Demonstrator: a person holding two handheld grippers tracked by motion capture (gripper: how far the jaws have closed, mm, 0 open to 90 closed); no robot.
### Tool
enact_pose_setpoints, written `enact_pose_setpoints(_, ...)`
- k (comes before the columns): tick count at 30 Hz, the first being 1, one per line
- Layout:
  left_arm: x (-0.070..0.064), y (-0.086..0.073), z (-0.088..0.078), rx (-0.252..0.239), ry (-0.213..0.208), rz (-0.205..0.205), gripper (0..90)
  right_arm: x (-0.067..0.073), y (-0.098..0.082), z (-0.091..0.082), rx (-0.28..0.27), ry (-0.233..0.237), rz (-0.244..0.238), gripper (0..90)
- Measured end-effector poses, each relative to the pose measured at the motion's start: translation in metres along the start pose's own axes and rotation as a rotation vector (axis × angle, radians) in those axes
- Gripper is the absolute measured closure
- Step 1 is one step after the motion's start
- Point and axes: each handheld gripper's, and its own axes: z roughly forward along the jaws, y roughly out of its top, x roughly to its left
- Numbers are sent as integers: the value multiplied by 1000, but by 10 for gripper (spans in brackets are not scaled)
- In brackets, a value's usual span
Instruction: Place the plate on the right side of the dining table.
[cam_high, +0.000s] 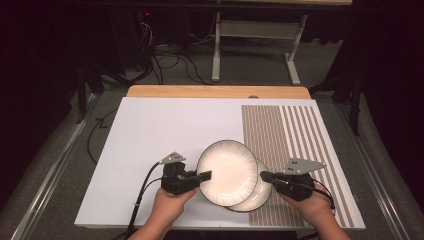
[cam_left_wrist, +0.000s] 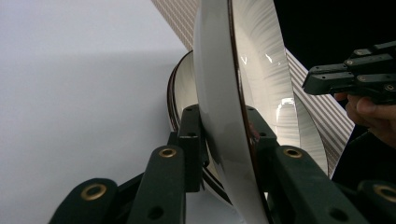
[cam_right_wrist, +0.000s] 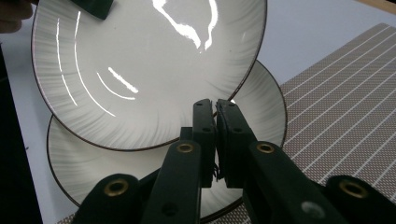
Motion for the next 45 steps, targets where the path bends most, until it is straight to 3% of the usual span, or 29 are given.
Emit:
enact_pose_setpoints(12, -6, 4, -7, -64, 7, 79, 783, -7, -2, -16, -79, -73, 56, 811)
enact_pose_setpoints(22, -3, 5, -12, -98, 16, 111, 792, -10, -4, -29, -137, -128, 106, 700)
enact_pose_setpoints(32, -1, 6, -19, -136, 26, 188, 792, -14, -7, -38, -190, -167, 137, 502)
enact_pose_setpoints(42, -2, 5, -23, -129, 39, 249, 786, -19, -12, -52, -268, -212, 173, 199)
enact_pose_setpoints(45, -2, 5, -24, -127, 40, 266, 785, -20, -13, -56, -281, -223, 177, 150)
